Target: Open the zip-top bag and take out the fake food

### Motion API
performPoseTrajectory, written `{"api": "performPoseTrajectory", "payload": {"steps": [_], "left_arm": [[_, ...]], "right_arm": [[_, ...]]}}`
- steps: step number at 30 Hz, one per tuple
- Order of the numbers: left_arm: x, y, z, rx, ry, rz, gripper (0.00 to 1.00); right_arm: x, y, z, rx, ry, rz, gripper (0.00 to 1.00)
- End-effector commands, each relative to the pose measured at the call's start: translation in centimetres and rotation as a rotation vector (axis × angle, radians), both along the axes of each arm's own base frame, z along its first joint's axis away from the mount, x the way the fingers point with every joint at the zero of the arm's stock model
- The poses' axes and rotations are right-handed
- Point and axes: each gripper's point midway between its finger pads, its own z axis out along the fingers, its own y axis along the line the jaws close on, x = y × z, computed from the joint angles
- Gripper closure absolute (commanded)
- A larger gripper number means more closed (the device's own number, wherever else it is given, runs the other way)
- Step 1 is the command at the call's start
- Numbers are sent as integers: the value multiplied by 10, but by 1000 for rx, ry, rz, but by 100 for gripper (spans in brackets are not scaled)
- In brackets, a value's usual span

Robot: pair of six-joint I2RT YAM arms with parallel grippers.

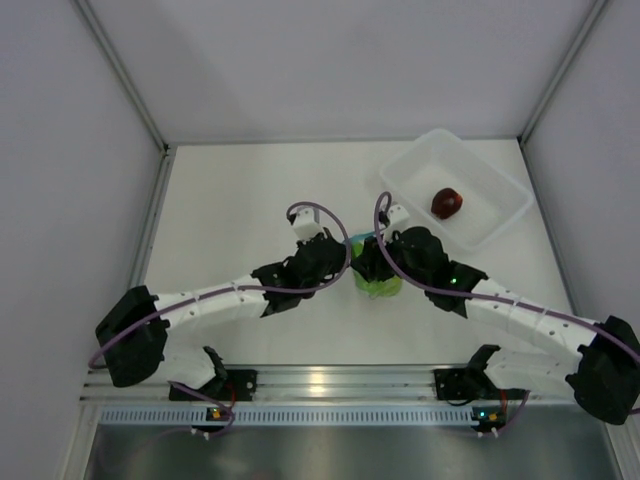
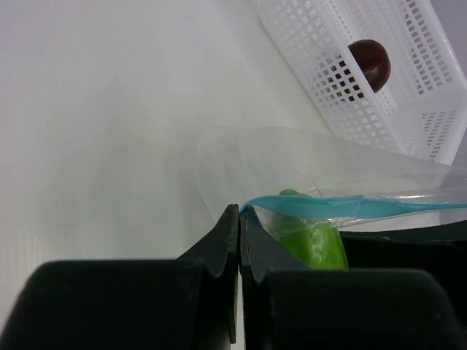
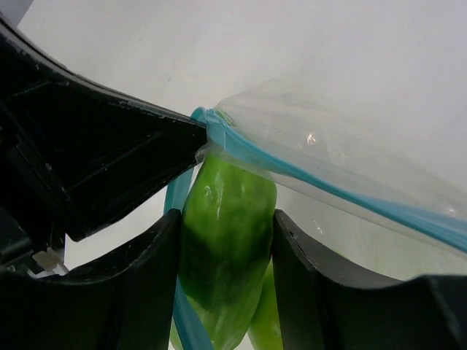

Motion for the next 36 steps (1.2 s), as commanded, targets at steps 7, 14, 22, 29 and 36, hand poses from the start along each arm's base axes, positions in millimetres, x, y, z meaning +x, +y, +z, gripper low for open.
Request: {"api": "performPoseTrajectory", "payload": {"steps": [7, 14, 22, 29, 36], "left_arm": [[40, 68, -24, 208, 9, 135, 100], [6, 25, 7, 23, -146, -216, 100], [-33, -6, 34, -32, -291, -458, 100], [-61, -31, 24, -3, -281, -480, 100], [-76, -30, -7, 78, -252, -451, 100]], "right_arm": [[-29, 24, 25, 44, -43, 226, 100], [-10, 2, 1, -91, -9, 85, 100], [31, -21, -1, -121, 68, -285, 100], [59, -27, 17, -60, 53, -497, 100], [72, -33, 25, -22, 61, -609, 100]]}}
